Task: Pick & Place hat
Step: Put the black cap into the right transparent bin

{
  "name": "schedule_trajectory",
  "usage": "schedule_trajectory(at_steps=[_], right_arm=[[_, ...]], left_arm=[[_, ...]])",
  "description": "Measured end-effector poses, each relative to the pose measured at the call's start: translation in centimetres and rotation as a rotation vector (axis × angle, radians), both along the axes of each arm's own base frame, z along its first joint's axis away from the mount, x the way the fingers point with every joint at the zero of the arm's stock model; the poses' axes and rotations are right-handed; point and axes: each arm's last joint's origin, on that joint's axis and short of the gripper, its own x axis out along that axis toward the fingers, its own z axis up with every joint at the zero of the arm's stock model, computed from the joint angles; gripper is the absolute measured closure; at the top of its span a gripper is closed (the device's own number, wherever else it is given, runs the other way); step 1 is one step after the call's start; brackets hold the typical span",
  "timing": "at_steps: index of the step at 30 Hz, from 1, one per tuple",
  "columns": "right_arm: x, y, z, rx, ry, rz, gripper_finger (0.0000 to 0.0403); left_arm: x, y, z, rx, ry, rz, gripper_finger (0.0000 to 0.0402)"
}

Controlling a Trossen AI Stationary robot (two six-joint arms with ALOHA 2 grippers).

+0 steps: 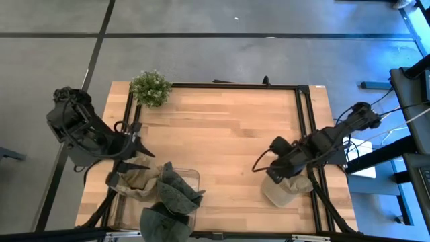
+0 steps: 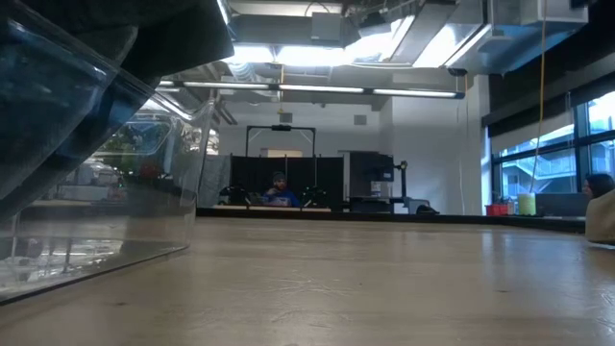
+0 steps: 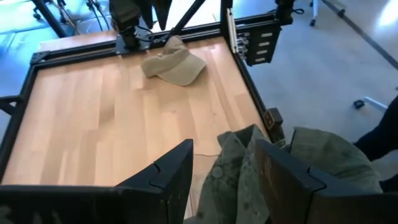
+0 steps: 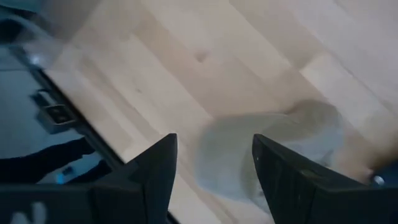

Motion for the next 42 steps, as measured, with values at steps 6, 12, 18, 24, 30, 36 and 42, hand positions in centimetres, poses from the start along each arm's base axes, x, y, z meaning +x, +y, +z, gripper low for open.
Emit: schedule_trajectory(at_steps=[6,12,18,24,30,36,42], right_arm=[[-2.0,-1.1,-3.1,-0.013,0.107,-0.002,0.0193],[-3.6,-1.6,-6.3,0.069,0.267,-0.116,0.0193],[-4.0,-1.9,-9.1,0.048,0.322,-0.129,0.0193],[-4.1,-2.1,-10.4,0.040,0.332,-0.131,0.0193],[-4.0,-2.6,-11.0,0.026,0.345,-0.117,0.0193],[-3.6,-3.4,-11.0,-0.022,0.313,-0.107,0.0193],[-3.2,-4.0,-11.0,-0.065,0.283,-0.144,0.0193]], left_arm=[[0.0,0.0,0.0,-0.022,0.009,0.006,0.0237],[0.1,-0.2,-0.1,-0.048,0.019,0.022,0.0237],[1.2,-2.0,0.0,-0.125,0.010,-0.064,0.0237],[2.3,-5.9,0.4,-0.368,0.051,-0.322,0.0237],[2.4,-10.4,-0.5,-0.485,0.144,-0.479,0.0237],[2.1,-13.7,-4.4,-0.381,0.372,-0.364,0.0237],[2.3,-18.8,-8.0,-0.385,0.473,-0.325,0.0237]])
